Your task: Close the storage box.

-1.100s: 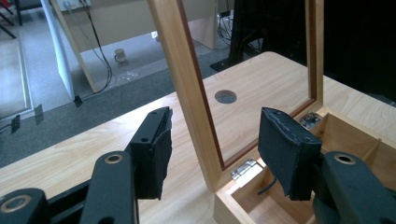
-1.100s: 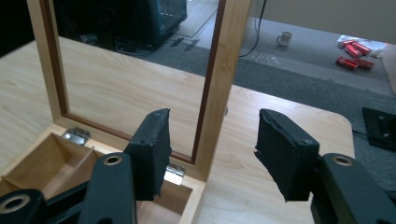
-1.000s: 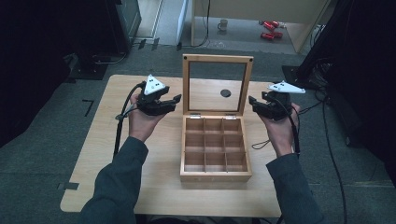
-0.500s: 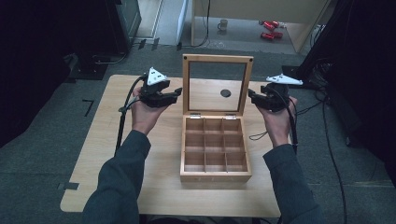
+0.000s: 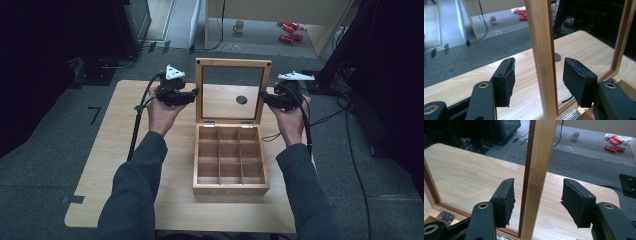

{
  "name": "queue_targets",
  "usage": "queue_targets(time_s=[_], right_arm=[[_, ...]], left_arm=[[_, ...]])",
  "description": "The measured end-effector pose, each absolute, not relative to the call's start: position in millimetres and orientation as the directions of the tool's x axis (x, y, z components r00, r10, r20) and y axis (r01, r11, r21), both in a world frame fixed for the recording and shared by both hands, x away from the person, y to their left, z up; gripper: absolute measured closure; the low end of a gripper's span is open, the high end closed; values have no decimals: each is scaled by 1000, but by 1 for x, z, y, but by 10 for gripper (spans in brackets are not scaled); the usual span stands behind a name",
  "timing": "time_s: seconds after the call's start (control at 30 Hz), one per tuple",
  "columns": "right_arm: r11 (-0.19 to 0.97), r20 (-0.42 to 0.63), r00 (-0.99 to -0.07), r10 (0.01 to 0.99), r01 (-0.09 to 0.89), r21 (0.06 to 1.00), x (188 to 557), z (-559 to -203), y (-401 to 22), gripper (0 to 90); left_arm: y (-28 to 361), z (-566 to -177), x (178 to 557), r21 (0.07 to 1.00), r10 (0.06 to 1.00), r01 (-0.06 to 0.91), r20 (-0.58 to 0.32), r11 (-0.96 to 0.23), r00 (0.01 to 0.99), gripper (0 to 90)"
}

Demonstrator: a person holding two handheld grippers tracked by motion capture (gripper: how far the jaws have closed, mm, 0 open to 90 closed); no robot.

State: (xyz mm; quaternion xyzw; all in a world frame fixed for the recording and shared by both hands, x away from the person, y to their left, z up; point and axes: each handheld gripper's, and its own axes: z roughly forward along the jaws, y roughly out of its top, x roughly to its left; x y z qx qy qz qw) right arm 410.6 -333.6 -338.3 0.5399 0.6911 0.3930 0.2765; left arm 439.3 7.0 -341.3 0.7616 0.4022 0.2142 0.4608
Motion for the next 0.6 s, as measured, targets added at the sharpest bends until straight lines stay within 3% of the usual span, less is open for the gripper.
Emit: queue_targets(time_s=[0.6], right_arm=[[101,89,-308,947,550,829,441,-345,-328,438]], left_arm=[[-16,-358,460,848,804,465,-81,-255,589,430]])
